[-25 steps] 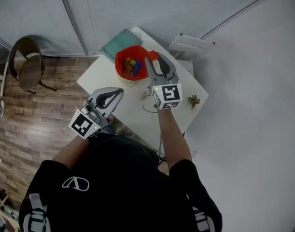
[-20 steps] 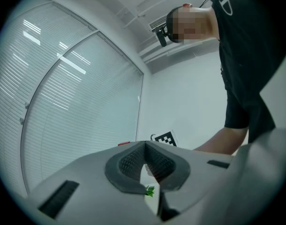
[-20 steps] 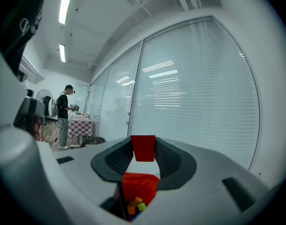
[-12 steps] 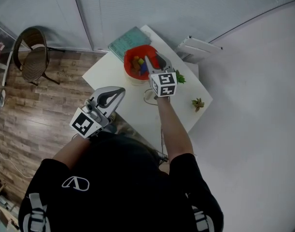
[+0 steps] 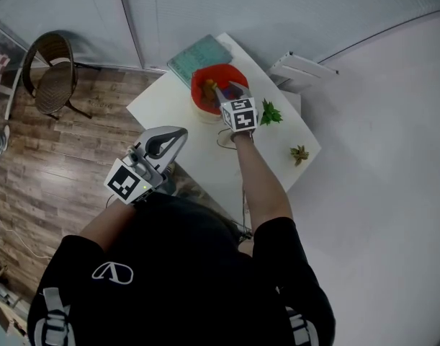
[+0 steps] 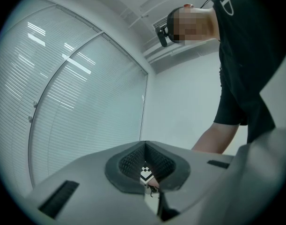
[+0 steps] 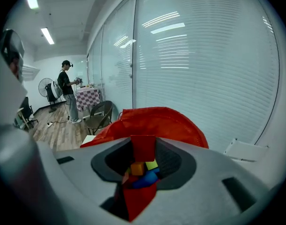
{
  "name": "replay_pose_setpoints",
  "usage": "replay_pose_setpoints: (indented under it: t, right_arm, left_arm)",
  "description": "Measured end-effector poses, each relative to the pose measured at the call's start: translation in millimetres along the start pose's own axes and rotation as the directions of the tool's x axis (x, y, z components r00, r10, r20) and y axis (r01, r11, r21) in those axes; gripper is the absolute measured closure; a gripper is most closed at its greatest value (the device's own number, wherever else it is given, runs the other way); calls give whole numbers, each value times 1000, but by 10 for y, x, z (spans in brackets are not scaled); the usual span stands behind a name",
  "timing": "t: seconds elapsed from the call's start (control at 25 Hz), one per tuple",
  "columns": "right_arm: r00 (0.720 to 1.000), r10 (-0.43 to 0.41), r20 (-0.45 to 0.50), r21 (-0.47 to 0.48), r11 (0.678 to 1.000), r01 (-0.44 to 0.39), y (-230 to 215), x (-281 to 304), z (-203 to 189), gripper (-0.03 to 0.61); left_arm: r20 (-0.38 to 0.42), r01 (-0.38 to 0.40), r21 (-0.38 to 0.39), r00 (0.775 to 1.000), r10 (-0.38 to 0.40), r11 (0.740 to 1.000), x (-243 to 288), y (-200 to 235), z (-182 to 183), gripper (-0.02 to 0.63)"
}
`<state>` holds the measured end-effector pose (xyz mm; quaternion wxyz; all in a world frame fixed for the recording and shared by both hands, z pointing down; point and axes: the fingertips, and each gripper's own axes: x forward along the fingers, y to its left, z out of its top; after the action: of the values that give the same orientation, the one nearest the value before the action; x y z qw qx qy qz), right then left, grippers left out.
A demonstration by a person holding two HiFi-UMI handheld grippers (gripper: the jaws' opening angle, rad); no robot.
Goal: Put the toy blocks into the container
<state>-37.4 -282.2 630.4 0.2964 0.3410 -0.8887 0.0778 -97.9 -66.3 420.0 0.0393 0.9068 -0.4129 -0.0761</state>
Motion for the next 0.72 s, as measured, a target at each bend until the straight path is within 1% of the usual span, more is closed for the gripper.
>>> replay_pose_setpoints:
  t: [0.32, 0.36, 0.4, 0.56, 0.72]
  right_arm:
    - [1000, -17, -19, -25, 1000, 16, 7, 23, -21, 423]
    - [1000, -17, -15, -24, 1000, 17, 9, 19, -14, 408]
    - [1000, -18, -7, -20, 1000, 18, 9, 7, 3, 396]
    - [1000, -17, 23, -28, 999, 18, 39, -91, 127, 383]
    - [994, -29, 103, -51, 998, 35, 68, -352, 390, 385]
  left_arm:
    - [6, 7, 3, 1000, -7, 1000, 33, -7, 17, 609]
    - [8, 9, 3, 1000, -9, 1000, 38, -9, 20, 609]
    - [8, 11, 3, 1000, -11, 1000, 40, -11, 23, 609]
    - [9, 20, 3, 1000, -20, 1000, 60, -39, 36, 609]
    - [10, 37, 1, 999, -37, 999, 95, -94, 47, 609]
